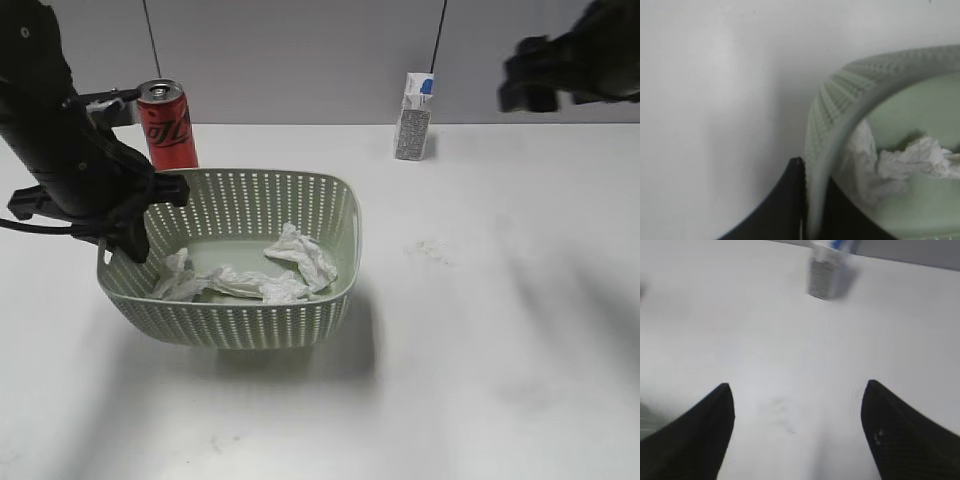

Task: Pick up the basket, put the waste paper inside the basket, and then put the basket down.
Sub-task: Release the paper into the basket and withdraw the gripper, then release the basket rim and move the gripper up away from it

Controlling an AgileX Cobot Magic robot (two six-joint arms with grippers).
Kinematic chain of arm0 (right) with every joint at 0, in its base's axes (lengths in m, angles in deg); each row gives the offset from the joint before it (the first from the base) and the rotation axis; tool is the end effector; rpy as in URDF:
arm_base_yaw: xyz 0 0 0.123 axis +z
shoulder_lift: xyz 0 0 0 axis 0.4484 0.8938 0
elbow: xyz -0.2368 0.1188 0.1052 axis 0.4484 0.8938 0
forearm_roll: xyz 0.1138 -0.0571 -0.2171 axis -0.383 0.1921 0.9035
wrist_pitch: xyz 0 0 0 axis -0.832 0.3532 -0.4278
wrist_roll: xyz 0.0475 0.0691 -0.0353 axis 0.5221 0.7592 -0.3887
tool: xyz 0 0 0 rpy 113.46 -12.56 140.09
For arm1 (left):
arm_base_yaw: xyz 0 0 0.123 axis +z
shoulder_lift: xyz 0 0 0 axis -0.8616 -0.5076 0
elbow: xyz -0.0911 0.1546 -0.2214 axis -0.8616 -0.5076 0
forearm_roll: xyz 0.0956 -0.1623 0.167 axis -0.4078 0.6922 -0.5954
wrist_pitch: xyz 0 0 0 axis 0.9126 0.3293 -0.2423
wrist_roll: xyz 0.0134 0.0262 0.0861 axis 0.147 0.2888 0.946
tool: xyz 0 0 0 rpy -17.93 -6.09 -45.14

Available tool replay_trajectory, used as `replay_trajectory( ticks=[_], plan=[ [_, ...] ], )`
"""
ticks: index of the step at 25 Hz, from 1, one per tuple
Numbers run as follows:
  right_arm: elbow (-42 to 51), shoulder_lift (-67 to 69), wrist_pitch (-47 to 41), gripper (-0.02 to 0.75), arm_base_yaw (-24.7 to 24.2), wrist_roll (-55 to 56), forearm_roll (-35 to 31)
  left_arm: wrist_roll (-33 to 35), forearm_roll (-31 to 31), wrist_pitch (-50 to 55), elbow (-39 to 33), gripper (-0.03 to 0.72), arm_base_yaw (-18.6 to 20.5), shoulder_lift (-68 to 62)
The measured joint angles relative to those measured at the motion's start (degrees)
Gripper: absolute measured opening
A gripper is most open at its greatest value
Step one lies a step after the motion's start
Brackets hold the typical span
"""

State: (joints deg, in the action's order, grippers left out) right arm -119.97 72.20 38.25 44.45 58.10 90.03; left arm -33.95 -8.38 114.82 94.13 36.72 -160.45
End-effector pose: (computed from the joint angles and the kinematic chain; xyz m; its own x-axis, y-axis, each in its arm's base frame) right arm 0.3151 0.0986 0.2918 -0.6973 -0.1055 -0.7089 -0.2101 0.9757 0.0615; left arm 0.3095 -0.1420 0.1975 -0.9857 0.0916 -0.1416 0.1154 0.9787 -0.1699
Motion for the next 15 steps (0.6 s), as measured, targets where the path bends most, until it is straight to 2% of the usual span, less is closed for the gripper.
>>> replay_trajectory(
  ticks=[3, 6, 15],
  plan=[
    [-0.07, -3.97, -7.23, 0.594, -7.15, -6.52, 0.0, 0.06, 0.17, -0.7, 0.0, -0.001, 0.0, 0.0],
    [0.23, -8.87, -14.87, 0.594, -10.8, -9.96, 0.15, 0.11, 0.58, -3.36, 0.29, -0.001, 0.0, -0.14],
    [12.6, -31.71, -17.32, 0.592, -11.43, -11.38, -2.27, 0.22, 3.41, 0.31, 14.84, -0.001, 0.0, -10.06]
  ],
)
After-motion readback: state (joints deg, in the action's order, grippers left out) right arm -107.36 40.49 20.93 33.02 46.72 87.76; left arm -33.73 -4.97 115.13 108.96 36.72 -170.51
